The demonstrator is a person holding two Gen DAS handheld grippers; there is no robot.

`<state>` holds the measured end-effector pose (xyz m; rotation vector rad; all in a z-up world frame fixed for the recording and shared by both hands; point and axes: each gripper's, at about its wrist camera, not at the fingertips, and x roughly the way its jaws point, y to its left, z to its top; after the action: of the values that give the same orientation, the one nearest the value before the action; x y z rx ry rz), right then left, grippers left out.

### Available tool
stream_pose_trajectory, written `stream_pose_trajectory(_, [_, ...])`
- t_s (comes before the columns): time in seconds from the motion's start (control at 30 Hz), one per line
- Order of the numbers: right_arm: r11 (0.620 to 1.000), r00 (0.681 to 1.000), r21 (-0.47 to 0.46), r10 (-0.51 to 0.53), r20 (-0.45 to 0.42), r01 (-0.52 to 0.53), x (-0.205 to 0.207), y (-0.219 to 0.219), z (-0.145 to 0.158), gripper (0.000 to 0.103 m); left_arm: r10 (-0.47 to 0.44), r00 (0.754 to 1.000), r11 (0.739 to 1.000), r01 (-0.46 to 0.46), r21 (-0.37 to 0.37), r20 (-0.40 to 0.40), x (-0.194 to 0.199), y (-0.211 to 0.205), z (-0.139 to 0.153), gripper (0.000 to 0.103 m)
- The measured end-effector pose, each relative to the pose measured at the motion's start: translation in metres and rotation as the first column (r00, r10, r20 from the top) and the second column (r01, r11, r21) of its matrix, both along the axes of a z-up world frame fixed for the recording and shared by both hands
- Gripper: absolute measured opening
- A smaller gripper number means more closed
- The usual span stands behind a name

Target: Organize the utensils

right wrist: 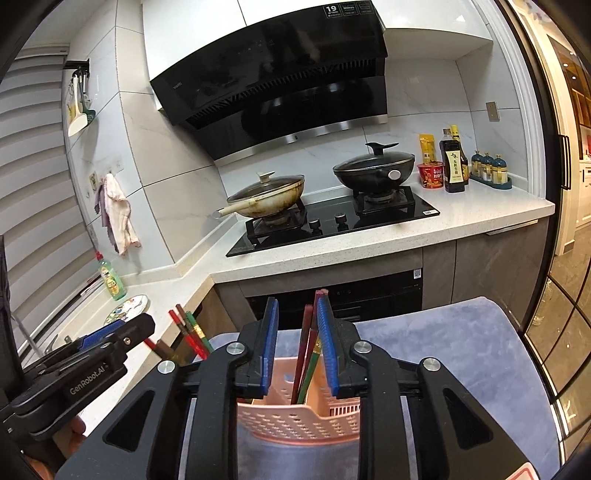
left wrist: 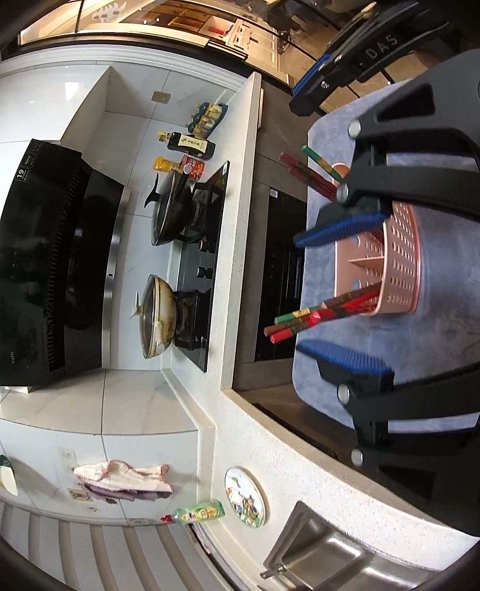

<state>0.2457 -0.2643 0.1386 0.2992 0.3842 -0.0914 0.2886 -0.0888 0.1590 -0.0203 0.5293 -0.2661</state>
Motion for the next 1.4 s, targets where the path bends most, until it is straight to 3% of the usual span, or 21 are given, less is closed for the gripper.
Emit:
stream_pose_trajectory(0.07, [1.000, 1.000, -0.004, 0.011, -0.003, -0.011, -0.010, 0.004, -0.001, 0.031, 0.011, 1.000, 1.000, -0.011, 0.022, 0.019, -0.012, 0.002, 0.001, 0.061])
stream_pose_trajectory(0.6, [0.996, 0.990, -0.088, 0.011, -0.142, -0.024, -0.082, 0.034, -0.031, 0.033, 0.037, 0.998, 0.991, -0.029, 0.134, -0.052, -0.070, 0.012, -0.028, 0.062])
stream_pose_trajectory(1.2, [0.996, 0.972, -0.086, -0.045, -0.231, 0.026, -0.115, 0.040, -0.056, 0.033, 0.057, 0.993, 0.986, -0.040, 0.162, -0.100, -0.094, 0.018, -0.048, 0.068])
stream_pose_trajectory(1.4, [0.995, 0.969, -0.094, -0.051, -0.242, 0.029, -0.114, 0.044, -0.057, 0.042, 0.058, 0.992, 0.986, -0.040, 0.164, -0.110, -0.097, 0.019, -0.052, 0.071])
